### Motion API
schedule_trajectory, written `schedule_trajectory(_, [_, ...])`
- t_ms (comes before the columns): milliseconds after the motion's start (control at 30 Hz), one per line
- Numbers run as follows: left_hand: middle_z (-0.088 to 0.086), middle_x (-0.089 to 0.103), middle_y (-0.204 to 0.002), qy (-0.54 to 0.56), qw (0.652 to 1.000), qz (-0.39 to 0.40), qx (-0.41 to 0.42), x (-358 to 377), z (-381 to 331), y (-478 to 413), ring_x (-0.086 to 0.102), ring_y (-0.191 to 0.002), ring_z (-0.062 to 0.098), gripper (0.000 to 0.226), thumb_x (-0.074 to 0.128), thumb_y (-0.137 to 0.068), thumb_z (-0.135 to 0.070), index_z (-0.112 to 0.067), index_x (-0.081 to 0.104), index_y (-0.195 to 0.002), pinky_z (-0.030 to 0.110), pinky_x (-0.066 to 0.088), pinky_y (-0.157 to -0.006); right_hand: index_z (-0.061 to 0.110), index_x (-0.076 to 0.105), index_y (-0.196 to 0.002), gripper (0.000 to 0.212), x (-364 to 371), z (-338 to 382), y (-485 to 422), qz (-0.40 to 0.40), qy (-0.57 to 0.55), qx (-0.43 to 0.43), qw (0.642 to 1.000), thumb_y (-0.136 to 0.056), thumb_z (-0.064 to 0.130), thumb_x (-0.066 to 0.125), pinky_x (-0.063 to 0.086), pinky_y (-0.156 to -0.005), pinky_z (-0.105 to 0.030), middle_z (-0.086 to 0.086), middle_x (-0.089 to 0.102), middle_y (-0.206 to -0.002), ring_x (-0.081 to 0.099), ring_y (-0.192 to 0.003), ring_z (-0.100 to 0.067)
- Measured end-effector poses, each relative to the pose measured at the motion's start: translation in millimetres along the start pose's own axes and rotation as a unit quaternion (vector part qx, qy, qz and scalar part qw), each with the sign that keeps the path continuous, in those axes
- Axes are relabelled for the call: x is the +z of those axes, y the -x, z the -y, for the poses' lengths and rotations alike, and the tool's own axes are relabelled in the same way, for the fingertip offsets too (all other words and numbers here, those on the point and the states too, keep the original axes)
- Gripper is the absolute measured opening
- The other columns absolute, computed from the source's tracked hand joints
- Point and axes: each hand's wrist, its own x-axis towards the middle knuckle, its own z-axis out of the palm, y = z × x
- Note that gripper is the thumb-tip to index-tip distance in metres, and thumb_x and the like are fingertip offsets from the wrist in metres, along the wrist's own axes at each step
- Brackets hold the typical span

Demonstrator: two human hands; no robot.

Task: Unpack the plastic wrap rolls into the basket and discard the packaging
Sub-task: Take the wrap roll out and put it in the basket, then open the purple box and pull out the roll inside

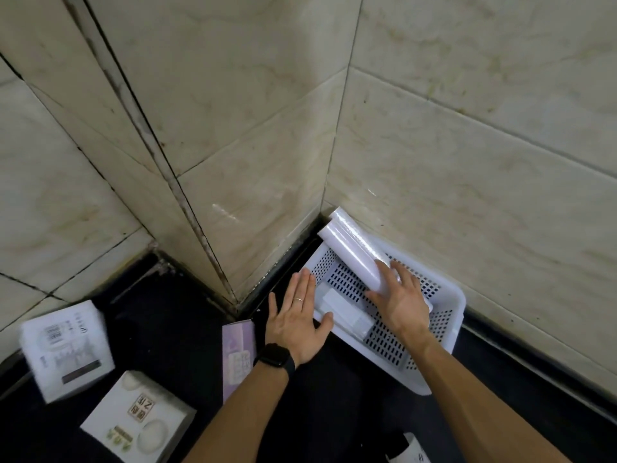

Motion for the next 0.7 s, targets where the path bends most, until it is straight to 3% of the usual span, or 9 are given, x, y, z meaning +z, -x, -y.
schedule_trajectory(167, [-0.011, -0.020, -0.161, 0.017, 0.999, 0.010, 0.030, -15, 4, 3, -0.017, -0.149, 0.011, 0.067, 0.021, -0.100, -0.056, -0.027, -0.002, -0.156, 0.047, -0.007, -0.121, 0.033, 0.013, -0.157, 0.079, -13, 1, 10, 0.036, 0.009, -0.019, 0.999, -0.094, 0.051, 0.057, 0.029, -0.118, -0.044, -0.001, 0.014, -0.166, 0.020, -0.151, -0.028])
schedule_trajectory(267, [-0.001, 0.018, -0.162, 0.087, 0.990, -0.113, -0.004, -19, 15, 25, 0.017, -0.150, 0.022, 0.056, 0.035, -0.100, -0.046, -0.024, 0.032, -0.151, 0.050, 0.017, -0.121, 0.023, 0.025, -0.157, 0.067, -19, 9, 47, 0.008, -0.065, -0.037, 0.997, -0.099, 0.042, 0.053, 0.021, -0.119, -0.034, -0.001, 0.024, -0.163, 0.022, -0.150, -0.022])
schedule_trajectory(333, [0.009, 0.031, -0.157, 0.089, 0.979, -0.171, -0.071, -15, 25, 49, 0.029, -0.144, 0.029, 0.055, 0.049, -0.095, -0.041, -0.018, 0.043, -0.144, 0.050, 0.028, -0.117, 0.020, 0.034, -0.154, 0.060, -16, 15, 85, -0.034, -0.095, -0.066, 0.993, -0.100, 0.036, 0.053, 0.024, -0.118, -0.032, 0.000, 0.034, -0.159, 0.029, -0.147, -0.020])
schedule_trajectory(433, [0.015, 0.013, -0.161, 0.091, 0.970, -0.113, -0.194, -5, 39, 82, 0.017, -0.147, 0.034, 0.081, 0.062, -0.087, -0.044, -0.019, 0.024, -0.153, 0.049, 0.023, -0.119, 0.014, 0.041, -0.150, 0.058, 10, 18, 134, -0.078, -0.044, -0.098, 0.991, -0.097, 0.035, 0.053, 0.028, -0.119, -0.041, -0.004, 0.041, -0.156, 0.036, -0.144, -0.023])
schedule_trajectory(500, [0.016, 0.004, -0.162, 0.112, 0.957, -0.055, -0.263, -1, 44, 95, 0.016, -0.146, 0.037, 0.100, 0.067, -0.083, -0.047, -0.023, 0.003, -0.156, 0.051, 0.025, -0.117, 0.013, 0.033, -0.154, 0.065, 28, 17, 154, -0.044, 0.000, -0.076, 0.996, -0.096, 0.041, 0.047, 0.022, -0.121, -0.047, -0.004, 0.032, -0.160, 0.029, -0.148, -0.022])
schedule_trajectory(600, [0.021, 0.028, -0.153, 0.143, 0.934, -0.019, -0.326, 1, 46, 105, 0.034, -0.135, 0.041, 0.110, 0.070, -0.080, -0.042, -0.021, -0.008, -0.154, 0.053, 0.037, -0.107, 0.013, 0.016, -0.158, 0.073, 42, 10, 169, 0.008, 0.035, -0.075, 0.997, -0.096, 0.041, 0.040, 0.009, -0.123, -0.050, -0.003, 0.014, -0.165, 0.014, -0.153, -0.020])
schedule_trajectory(700, [0.020, 0.041, -0.145, 0.146, 0.935, 0.012, -0.322, 1, 43, 114, 0.042, -0.129, 0.040, 0.106, 0.069, -0.080, -0.036, -0.015, -0.004, -0.155, 0.047, 0.040, -0.102, 0.017, -0.002, -0.159, 0.073, 34, 3, 167, 0.061, 0.023, -0.090, 0.994, -0.100, 0.039, 0.036, 0.002, -0.125, -0.048, 0.005, -0.011, -0.163, -0.006, -0.153, -0.015])
